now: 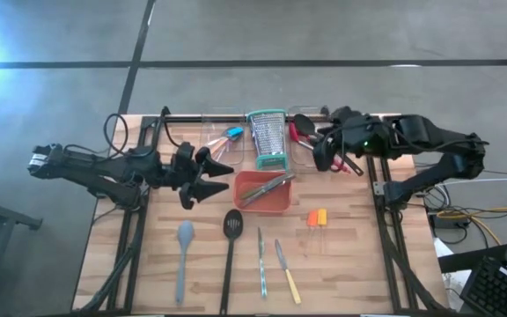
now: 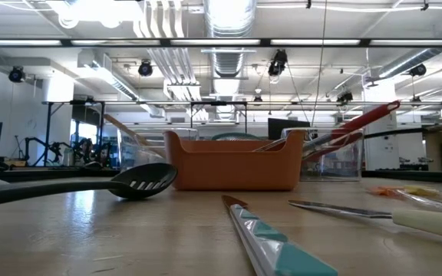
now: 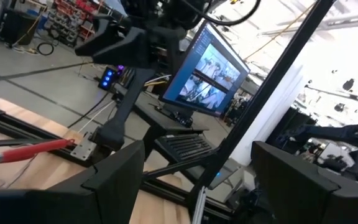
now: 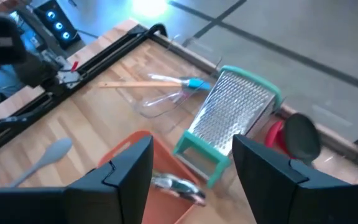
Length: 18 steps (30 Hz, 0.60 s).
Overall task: Pick & Place Kitchen Items
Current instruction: Put the yellow knife into the orange bin
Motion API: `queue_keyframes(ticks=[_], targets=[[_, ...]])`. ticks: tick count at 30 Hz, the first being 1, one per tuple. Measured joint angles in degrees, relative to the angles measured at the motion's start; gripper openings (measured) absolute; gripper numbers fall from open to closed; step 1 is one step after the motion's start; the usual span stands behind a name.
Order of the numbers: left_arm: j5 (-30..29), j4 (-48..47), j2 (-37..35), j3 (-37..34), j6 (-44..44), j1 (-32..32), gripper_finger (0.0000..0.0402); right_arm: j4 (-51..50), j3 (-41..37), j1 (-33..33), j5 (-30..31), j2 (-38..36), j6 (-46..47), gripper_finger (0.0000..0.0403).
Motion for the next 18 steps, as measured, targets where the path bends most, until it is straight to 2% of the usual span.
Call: queue_keyframes(ticks=[10, 18], targets=[[-0.07, -0.69, 0.00, 0.00, 3.84, 0.04, 0.0300, -2.03, 0.00, 6.37, -0.24, 4.89, 7.24, 0.0203], [-0.54, -1.16, -1.22, 0.00, 5.96, 0.04, 0.0300, -10.67, -0.31, 12.73, 1.08, 8.14, 23.93, 0.0203]])
